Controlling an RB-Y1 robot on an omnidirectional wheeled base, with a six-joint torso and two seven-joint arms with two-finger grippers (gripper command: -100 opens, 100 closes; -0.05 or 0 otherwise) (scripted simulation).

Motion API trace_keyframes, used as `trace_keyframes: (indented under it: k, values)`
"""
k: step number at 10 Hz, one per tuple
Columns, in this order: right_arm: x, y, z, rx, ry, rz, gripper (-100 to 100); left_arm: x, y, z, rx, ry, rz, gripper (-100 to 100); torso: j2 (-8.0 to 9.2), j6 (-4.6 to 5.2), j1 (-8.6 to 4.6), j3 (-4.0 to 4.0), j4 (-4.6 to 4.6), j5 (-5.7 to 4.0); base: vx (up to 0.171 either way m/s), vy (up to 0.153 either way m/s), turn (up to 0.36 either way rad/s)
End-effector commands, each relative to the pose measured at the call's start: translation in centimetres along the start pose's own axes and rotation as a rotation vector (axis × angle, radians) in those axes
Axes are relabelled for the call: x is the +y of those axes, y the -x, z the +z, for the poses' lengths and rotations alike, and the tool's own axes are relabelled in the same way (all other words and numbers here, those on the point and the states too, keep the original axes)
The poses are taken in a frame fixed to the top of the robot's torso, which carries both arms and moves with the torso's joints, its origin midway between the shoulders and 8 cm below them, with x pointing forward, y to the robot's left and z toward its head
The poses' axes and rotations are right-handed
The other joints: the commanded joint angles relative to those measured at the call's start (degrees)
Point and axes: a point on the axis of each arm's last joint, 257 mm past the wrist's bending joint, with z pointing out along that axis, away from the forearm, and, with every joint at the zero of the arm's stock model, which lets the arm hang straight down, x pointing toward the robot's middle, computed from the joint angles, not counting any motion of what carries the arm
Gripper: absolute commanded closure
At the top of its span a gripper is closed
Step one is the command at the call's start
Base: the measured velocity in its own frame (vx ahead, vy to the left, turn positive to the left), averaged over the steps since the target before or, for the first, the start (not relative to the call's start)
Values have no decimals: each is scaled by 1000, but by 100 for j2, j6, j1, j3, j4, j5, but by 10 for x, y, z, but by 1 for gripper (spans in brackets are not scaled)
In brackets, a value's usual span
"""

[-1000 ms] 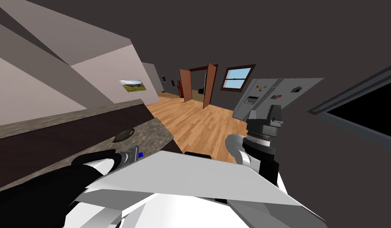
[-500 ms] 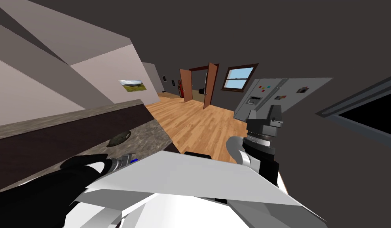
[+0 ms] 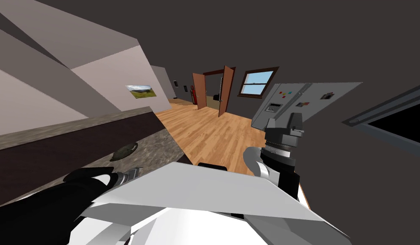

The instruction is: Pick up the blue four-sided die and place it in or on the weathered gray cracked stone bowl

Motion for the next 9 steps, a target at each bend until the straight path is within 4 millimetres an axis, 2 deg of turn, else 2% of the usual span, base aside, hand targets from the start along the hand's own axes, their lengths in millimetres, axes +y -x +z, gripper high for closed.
trace_keyframes:
  k: [1, 3, 4, 5, 9]
  values:
    - [0, 0, 0, 0, 0, 0, 0, 0, 3, 9, -1, -2, -7, -100, 0, 0, 0, 0, 0, 0, -13, -4, -64]
    - [0, 0, 0, 0, 0, 0, 0, 1, 5, 19, -4, -1, -14, -100, 5, -1, 0, 3, 1, 0, -10, -4, -37]
    - [0, 0, 0, 0, 0, 0, 0, 1, 4, 16, -3, 0, -12, -100, 5, -1, 0, 3, 1, 1, 0, 0, 0]
    - [0, 0, 0, 0, 0, 0, 0, 1, 4, 17, -3, -2, -12, 100, 3, -1, 7, 2, 1, 6, 0, 0, 0]
    - [0, 0, 0, 0, 0, 0, 0, 1, 4, 16, -3, -2, -10, 100, -1, -4, 15, 0, 0, 10, 0, 0, 0]
